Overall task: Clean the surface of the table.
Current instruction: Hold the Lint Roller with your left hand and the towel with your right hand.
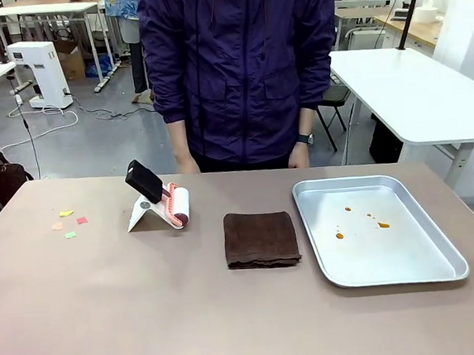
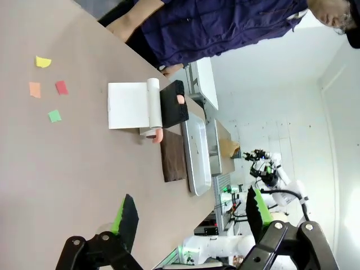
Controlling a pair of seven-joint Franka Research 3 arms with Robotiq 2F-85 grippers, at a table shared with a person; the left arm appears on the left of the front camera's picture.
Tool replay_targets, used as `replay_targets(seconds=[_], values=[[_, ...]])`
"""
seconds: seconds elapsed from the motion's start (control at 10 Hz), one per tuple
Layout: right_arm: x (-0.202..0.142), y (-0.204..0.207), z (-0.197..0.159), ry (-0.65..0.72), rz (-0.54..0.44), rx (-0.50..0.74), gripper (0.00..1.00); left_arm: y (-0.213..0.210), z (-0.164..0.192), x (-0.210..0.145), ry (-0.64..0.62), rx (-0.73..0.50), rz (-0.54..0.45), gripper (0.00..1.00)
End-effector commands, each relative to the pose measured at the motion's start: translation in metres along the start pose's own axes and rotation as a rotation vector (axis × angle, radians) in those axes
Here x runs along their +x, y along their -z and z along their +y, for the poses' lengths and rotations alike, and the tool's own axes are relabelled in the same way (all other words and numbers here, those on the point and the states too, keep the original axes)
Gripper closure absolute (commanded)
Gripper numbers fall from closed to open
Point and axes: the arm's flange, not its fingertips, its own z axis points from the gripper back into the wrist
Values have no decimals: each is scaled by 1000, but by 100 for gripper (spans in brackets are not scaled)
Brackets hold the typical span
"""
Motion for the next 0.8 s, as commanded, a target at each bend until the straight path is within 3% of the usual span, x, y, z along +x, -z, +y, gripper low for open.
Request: replay_targets(seconds=[0.0, 0.4, 0.7], values=[[10, 43, 43, -182, 145, -87, 0, 24, -28, 19, 80, 38, 128, 0], [12, 161, 115, -391, 419, -209, 0, 117, -84, 19, 230, 224, 338, 0], [-14, 270, 144, -375, 464, -412, 0, 185, -109, 2, 275, 357, 401, 0]])
